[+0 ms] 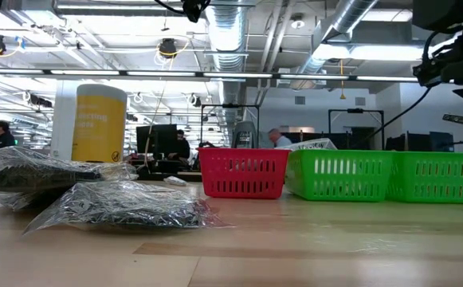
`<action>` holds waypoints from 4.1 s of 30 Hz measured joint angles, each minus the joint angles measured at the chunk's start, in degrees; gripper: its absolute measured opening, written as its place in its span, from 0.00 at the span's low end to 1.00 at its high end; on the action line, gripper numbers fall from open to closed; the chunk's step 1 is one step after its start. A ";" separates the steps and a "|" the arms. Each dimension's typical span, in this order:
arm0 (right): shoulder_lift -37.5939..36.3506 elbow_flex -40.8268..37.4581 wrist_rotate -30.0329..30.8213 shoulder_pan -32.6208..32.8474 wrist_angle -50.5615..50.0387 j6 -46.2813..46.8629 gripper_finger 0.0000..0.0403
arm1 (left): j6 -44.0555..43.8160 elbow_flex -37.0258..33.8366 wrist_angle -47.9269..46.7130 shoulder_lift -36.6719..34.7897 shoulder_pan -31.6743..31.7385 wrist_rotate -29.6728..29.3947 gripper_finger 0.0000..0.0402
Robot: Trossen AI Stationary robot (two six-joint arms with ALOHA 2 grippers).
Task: Pick & Place Travel size toiletries
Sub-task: Put the silver nail cutter into the right red bin
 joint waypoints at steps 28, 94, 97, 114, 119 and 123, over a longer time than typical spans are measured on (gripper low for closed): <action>-0.01 0.09 0.42 -2.56 0.67 -0.06 0.20 | 0.00 0.00 0.00 0.00 0.00 0.02 0.01; 33.79 13.40 -19.26 27.68 46.23 -40.08 0.23 | -0.43 -0.02 0.22 0.02 0.33 0.02 0.01; 33.79 13.40 -19.26 29.85 47.71 -40.33 0.28 | -0.44 -0.02 0.28 0.02 0.33 0.02 0.01; 33.79 13.40 -14.24 35.34 51.31 -52.22 0.54 | -0.44 -0.02 1.88 0.02 0.32 0.02 0.01; 33.79 13.40 -11.66 36.10 52.47 -53.61 0.54 | -3.21 -0.02 2.19 0.02 0.31 0.04 0.01; 34.15 13.40 -9.97 36.40 52.72 -54.03 0.52 | -4.92 -0.02 2.25 0.02 0.31 0.04 0.01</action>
